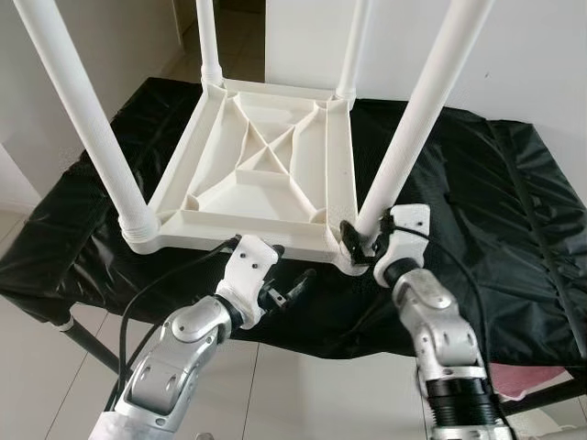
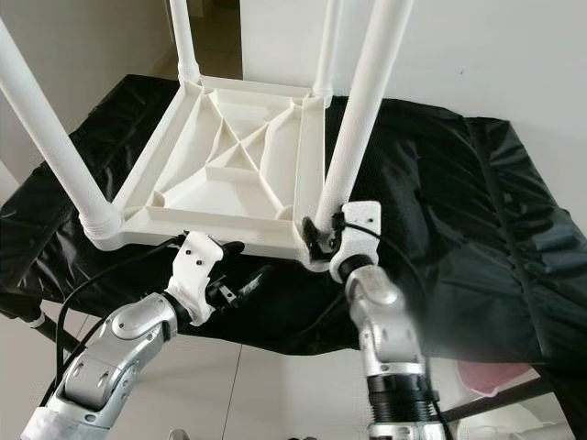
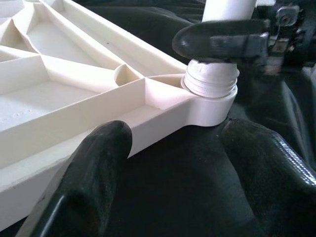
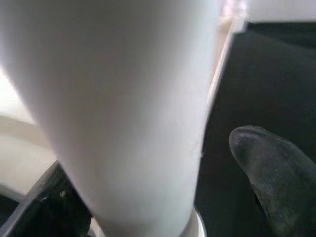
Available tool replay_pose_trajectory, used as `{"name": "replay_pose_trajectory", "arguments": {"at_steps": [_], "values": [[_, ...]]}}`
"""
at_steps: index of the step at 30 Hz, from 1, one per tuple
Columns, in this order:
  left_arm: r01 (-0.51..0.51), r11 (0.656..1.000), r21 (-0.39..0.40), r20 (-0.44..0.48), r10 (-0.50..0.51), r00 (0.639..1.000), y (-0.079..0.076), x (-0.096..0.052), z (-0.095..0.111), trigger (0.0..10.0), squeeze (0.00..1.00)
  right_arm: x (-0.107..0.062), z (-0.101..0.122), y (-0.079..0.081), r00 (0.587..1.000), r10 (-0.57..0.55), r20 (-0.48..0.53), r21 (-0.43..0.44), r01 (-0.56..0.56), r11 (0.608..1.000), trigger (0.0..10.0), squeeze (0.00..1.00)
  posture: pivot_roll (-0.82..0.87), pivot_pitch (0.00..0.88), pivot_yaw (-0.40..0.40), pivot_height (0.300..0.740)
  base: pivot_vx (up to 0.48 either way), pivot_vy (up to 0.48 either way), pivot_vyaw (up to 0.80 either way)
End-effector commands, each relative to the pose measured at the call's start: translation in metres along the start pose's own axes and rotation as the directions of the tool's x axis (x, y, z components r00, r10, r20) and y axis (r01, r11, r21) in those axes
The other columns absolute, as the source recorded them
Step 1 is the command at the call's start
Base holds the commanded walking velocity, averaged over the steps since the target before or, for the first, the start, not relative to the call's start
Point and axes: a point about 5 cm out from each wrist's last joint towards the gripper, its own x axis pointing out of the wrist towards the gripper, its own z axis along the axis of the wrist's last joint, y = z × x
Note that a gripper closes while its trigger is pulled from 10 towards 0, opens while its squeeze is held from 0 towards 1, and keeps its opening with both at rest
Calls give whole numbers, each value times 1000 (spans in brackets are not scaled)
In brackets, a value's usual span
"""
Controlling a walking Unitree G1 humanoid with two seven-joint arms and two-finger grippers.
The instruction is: Building children table
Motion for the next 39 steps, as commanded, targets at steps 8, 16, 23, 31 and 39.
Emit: {"name": "replay_pose_trajectory", "arguments": {"at_steps": [8, 16, 23, 31, 39], "values": [[25, 1000, -8, -6, -25, 1000, -2, 3, -1, 10000, 0, 7, -7, 0, 944, 324, -64, -135, -329, 935, 10000, 0, 11, 100, -20, 740, 0, 0, 0], [18, 1000, -6, -1, -18, 1000, -1, 4, -1, 10000, 0, 16, -13, -2, 910, 399, -113, -192, -414, 890, 0, 0, 14, 88, -30, 740, 0, 0, 0], [3, 1000, -10, 11, -2, 1000, -1, 5, 0, 10000, 0, 16, -20, -8, 893, 432, -131, -174, -449, 876, 0, 0, 14, 86, -43, 740, 0, 0, 0], [2, 1000, -19, 12, -2, 1000, -3, 5, -1, 10000, 0, 14, -22, -15, 926, 361, -112, -132, -374, 918, 10000, 0, 1, 92, -49, 740, 0, 0, 0], [8, 1000, -24, 13, -8, 1000, -5, 7, -2, 10000, 0, 13, -24, -11, 982, 152, -108, -21, -155, 988, 10000, 0, -6, 95, -53, 740, 0, 0, 0]]}}
